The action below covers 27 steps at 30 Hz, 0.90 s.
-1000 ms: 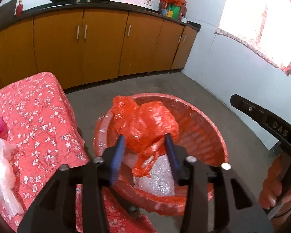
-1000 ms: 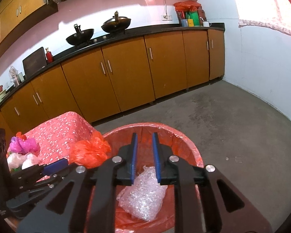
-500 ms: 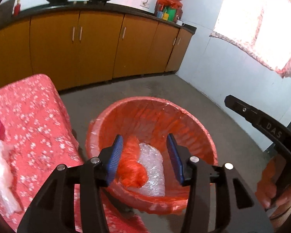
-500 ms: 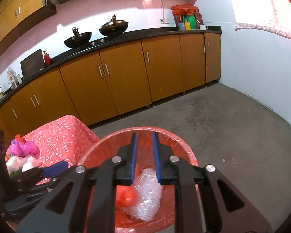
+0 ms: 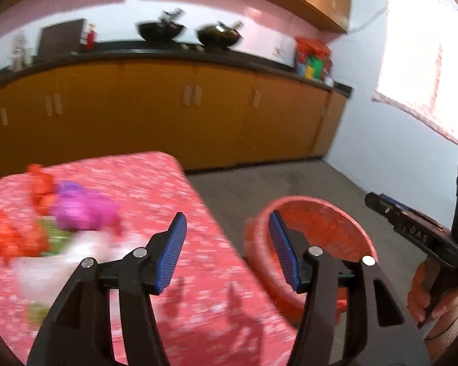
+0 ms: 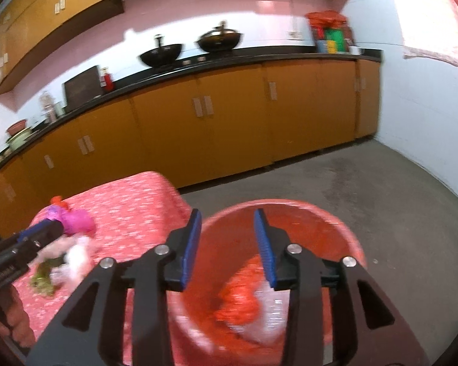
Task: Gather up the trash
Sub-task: 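Move both tools back over the remaining bags on the table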
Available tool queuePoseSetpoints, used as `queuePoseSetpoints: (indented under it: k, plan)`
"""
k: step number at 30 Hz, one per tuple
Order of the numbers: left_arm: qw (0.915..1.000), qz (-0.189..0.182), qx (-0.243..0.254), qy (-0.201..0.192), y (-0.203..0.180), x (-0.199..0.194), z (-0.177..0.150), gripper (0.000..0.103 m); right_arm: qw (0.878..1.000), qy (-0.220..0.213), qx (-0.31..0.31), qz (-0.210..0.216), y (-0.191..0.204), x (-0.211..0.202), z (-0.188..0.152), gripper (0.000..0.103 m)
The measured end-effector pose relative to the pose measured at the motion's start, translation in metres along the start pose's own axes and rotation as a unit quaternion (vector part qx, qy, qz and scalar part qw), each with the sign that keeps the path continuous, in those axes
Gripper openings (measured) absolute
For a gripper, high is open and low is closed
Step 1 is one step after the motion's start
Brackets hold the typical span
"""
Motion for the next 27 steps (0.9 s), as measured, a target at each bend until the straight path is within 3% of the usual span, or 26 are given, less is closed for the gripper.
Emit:
queuePoseSetpoints:
  k: [6, 9, 13, 20, 27]
  plan:
    - [0.9922, 0.117, -0.013, -0.04, 0.084, -0.057, -0.012, 0.065, 0.996, 0.029, -0.034, 0.079, 0.087, 0.014, -0.013, 0.041]
    - [0.9814, 0.185, -0.037, -0.036, 0.138, -0.076, -0.028, 0.066, 0.991, 0.053, -0.049, 0.111, 0.13, 0.031, -0.028, 0.042]
    - [0.9671, 0.241, -0.078, -0.025, 0.189, -0.091, -0.045, 0.066, 0.984, 0.09, -0.064, 0.139, 0.177, 0.054, -0.049, 0.042]
    - [0.9494, 0.285, -0.13, -0.022, 0.241, -0.108, -0.06, 0.066, 0.979, 0.121, -0.079, 0.144, 0.219, 0.08, -0.069, 0.05]
    - [0.9469, 0.29, -0.137, -0.015, 0.263, -0.107, -0.069, 0.067, 0.977, 0.15, -0.095, 0.122, 0.234, 0.109, -0.087, 0.052]
Point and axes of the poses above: each gripper's, at about its wrist camera, not at the fingertips, and x roughly the way its jaws point, y to its left, z to its top, the point moved 3 cm from there along x, roughly the way its jaws point, and after that the axes turned 1 degree about -x, right-handed, at the moved point
